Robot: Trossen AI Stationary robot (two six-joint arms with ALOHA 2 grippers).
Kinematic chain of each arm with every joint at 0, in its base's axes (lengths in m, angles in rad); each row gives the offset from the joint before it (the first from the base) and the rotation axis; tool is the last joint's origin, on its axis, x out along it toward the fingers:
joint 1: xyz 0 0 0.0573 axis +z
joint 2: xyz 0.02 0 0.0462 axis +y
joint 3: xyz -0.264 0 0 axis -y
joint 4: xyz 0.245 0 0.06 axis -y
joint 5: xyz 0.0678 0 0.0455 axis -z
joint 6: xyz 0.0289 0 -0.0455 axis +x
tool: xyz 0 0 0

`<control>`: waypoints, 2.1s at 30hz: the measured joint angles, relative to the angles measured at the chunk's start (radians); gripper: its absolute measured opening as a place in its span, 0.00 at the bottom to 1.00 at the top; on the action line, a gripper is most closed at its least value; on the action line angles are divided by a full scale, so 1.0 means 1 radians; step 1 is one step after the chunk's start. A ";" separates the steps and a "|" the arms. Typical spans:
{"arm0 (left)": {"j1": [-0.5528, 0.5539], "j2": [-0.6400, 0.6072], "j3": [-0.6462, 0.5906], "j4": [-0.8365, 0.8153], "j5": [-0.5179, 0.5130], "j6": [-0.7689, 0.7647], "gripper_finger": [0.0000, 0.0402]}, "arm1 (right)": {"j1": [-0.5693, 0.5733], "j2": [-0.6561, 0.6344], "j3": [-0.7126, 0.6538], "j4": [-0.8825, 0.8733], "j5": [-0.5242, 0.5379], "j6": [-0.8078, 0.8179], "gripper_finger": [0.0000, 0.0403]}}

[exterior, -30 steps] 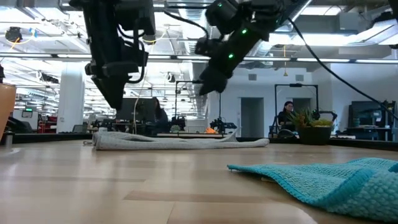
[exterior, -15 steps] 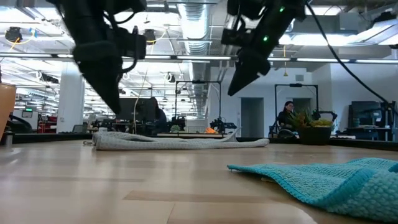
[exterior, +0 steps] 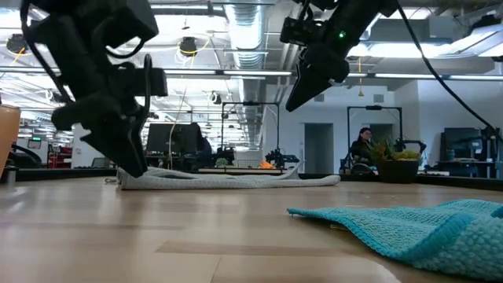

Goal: Fold microfiber towels
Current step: Fold the gray towel

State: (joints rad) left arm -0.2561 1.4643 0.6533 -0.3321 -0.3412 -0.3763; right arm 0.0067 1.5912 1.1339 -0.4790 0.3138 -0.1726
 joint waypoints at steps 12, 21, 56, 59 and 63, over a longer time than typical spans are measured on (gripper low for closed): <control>0.000 0.001 -0.082 0.048 -0.037 0.016 0.35 | -0.002 -0.001 0.000 0.001 0.002 0.008 0.47; 0.000 0.007 -0.085 0.040 -0.031 -0.008 0.30 | -0.002 -0.001 0.000 0.001 0.002 0.008 0.47; 0.355 -0.021 0.300 -0.194 0.024 0.528 0.00 | -0.001 -0.104 0.002 -0.319 0.194 0.179 0.47; 0.390 -0.011 0.305 -0.131 0.048 0.590 0.00 | -0.002 -0.140 0.002 -0.348 0.220 0.192 0.47; 0.415 0.034 0.353 -0.105 0.075 0.648 0.00 | -0.002 -0.191 0.001 -0.371 0.224 0.203 0.47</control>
State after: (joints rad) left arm 0.1585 1.4980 1.0061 -0.4367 -0.2662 0.2720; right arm 0.0044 1.4005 1.1347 -0.8502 0.5373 0.0300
